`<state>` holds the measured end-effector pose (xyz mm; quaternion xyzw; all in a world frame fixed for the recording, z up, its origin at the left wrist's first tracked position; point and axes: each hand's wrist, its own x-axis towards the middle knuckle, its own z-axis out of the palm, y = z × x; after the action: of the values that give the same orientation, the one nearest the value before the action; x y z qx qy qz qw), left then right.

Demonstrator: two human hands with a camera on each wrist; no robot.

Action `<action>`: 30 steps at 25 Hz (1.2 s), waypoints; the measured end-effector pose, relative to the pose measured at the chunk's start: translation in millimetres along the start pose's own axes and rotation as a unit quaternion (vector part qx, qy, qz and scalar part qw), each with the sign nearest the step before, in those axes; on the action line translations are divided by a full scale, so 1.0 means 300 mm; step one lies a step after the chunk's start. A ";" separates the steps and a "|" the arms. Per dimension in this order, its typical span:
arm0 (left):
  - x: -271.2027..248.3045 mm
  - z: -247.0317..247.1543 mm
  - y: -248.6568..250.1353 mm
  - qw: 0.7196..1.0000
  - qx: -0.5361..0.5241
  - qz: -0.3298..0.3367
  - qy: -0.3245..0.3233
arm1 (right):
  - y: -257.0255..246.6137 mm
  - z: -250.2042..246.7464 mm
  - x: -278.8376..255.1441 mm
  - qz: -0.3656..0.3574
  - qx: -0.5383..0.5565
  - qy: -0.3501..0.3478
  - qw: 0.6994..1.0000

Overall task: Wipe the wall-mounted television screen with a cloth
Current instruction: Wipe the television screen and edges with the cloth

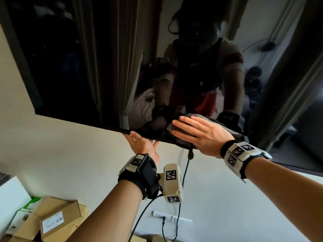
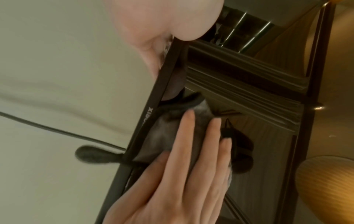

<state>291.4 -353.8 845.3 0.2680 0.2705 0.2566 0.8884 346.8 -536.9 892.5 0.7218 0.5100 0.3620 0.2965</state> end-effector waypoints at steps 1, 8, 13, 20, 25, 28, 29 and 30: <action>-0.012 0.007 -0.011 1.000 0.000 -0.003 -0.001 | 0.003 0.000 -0.013 0.005 -0.005 0.006 1.000; -0.056 0.058 -0.105 0.998 0.000 0.056 0.011 | 0.006 0.017 0.026 0.028 0.004 0.021 0.999; -0.071 0.065 -0.133 0.999 -0.002 0.045 0.020 | 0.036 0.025 -0.151 0.025 -0.005 0.024 0.999; -0.264 0.150 -0.311 0.999 0.002 0.049 0.003 | 0.110 0.035 -0.309 0.067 -0.013 0.045 0.997; -0.349 0.211 -0.413 0.999 0.027 0.040 0.009 | 0.142 0.051 -0.443 0.025 -0.026 0.035 0.999; -0.364 0.213 -0.432 0.999 0.027 0.048 -0.002 | 0.138 0.062 -0.425 0.028 -0.022 0.041 0.999; -0.366 0.214 -0.437 0.999 0.025 0.041 -0.006 | 0.150 0.062 -0.455 0.032 -0.030 0.042 0.998; -0.372 0.218 -0.444 0.999 0.026 0.034 -0.008 | 0.165 0.066 -0.500 0.038 -0.039 0.042 0.998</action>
<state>292.7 -539.5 848.0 0.3021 0.2603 0.2771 0.8742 356.2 -695.8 888.0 0.7127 0.4799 0.4223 0.2888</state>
